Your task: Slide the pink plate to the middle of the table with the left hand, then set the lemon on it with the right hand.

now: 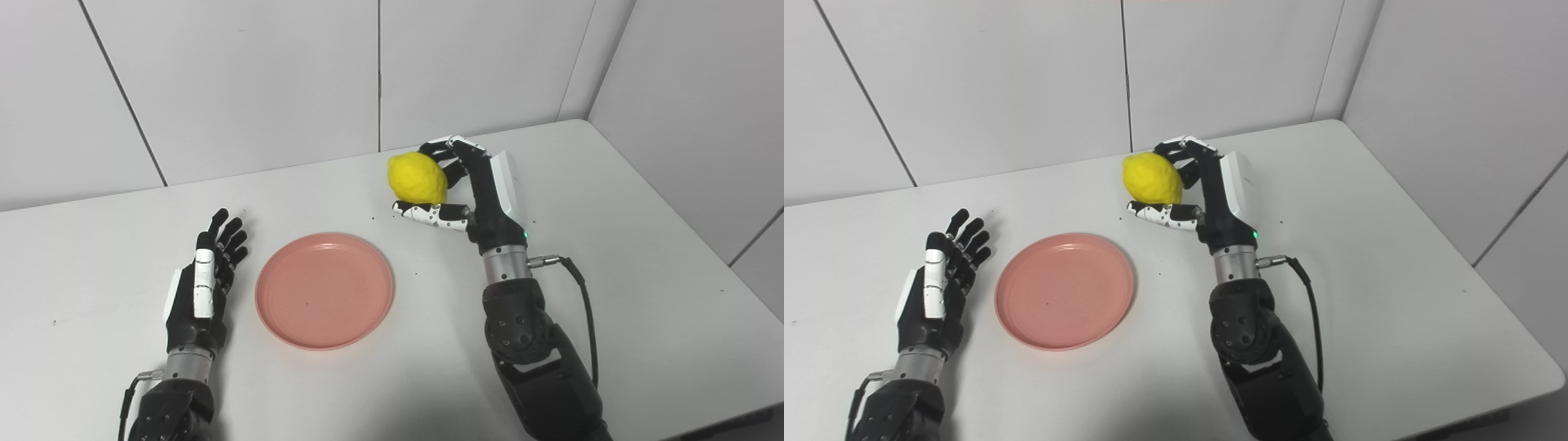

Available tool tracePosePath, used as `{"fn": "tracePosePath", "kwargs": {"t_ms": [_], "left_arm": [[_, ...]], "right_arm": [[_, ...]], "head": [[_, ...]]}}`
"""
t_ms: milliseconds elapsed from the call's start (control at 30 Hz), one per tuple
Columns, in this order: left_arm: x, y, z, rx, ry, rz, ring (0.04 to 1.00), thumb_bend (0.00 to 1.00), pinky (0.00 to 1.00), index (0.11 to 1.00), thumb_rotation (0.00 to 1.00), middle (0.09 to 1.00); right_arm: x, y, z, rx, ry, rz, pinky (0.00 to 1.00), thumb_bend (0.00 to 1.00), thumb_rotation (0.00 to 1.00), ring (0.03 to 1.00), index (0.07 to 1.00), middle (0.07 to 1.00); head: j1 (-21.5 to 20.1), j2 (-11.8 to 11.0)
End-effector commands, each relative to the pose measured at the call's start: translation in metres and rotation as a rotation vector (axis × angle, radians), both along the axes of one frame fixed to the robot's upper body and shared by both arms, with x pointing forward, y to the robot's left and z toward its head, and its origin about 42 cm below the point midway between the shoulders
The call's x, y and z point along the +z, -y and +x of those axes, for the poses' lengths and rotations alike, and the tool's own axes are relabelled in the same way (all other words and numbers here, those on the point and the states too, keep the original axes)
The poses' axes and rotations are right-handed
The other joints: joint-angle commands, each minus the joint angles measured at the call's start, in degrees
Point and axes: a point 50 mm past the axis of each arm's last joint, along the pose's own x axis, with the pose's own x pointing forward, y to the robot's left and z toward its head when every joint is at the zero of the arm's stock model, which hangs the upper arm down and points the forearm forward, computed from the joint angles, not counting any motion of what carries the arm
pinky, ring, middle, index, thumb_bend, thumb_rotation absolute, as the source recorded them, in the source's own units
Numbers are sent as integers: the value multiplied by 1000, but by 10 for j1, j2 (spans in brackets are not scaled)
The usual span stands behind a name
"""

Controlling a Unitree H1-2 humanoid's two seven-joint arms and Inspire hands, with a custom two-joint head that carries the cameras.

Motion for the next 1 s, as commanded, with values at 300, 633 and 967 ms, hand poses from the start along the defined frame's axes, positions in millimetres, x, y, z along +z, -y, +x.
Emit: {"fn": "tracePosePath", "kwargs": {"t_ms": [300,633,967], "left_arm": [[16,12,-3,16,41,8,928,645,920,923,1000,926],[16,20,-3,33,37,18,920,640,908,916,1000,922],[15,30,-5,35,39,22,918,642,903,911,1000,921]], "right_arm": [[12,-20,2,111,72,-8,384,515,0,417,527,490],[5,-34,4,159,35,-57,380,516,0,417,527,487],[-1,-40,3,204,8,-106,382,516,0,417,521,496]], "head": [[60,0],[99,2],[164,0]]}}
